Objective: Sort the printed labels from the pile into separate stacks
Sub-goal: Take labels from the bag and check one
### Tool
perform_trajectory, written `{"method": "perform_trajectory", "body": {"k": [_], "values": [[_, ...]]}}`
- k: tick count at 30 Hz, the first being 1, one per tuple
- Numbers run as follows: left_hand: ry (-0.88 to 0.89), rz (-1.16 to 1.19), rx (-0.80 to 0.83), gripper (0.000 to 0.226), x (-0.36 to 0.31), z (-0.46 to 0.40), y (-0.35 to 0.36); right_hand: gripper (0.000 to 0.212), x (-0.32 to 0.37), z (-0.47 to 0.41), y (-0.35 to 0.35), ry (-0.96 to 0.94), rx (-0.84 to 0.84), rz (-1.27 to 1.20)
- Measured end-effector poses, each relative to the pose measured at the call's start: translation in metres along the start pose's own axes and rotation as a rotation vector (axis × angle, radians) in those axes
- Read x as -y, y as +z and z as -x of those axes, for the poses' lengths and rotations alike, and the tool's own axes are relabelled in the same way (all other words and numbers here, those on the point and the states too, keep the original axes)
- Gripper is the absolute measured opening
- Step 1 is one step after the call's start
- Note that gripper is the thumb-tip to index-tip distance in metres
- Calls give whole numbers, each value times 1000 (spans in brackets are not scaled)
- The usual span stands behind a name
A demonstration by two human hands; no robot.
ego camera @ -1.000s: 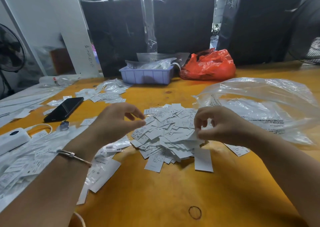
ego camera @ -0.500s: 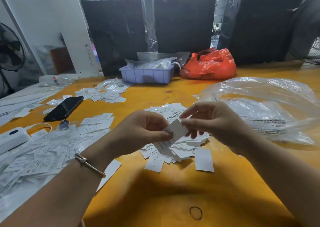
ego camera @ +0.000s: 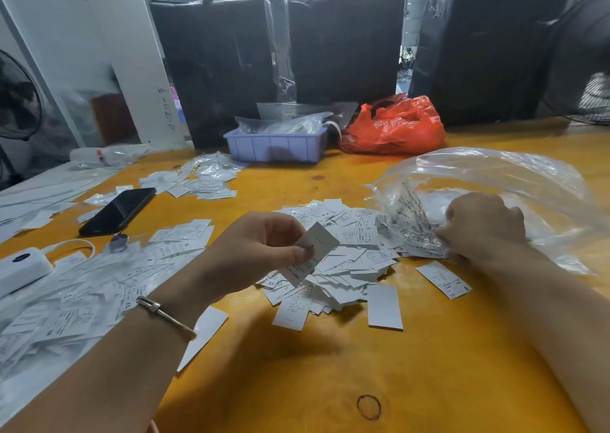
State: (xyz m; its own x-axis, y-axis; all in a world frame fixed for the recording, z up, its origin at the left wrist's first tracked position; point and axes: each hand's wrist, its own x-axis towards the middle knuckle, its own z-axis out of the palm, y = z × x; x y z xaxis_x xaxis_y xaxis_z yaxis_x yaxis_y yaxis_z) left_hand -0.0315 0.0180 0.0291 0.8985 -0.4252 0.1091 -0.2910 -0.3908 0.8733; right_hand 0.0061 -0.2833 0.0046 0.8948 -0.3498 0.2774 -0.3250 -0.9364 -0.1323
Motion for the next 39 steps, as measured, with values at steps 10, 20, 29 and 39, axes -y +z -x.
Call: {"method": "perform_trajectory", "body": {"k": [10,20,29,39], "values": [[-12,-30,3,7,-1,1,2,38,-3,-6,7,-58,-89,-142],[-10,-37,-8,8,-1,1,4,17,-4,-8,10,-45,-186,-253],[-30,-29,-1,7,-1,0,3,13,14,16,-17,-7,-66,-1242],[-5,141,41,20,-6,2,1,40,60,68,-24,-483,614,-1335]]}}
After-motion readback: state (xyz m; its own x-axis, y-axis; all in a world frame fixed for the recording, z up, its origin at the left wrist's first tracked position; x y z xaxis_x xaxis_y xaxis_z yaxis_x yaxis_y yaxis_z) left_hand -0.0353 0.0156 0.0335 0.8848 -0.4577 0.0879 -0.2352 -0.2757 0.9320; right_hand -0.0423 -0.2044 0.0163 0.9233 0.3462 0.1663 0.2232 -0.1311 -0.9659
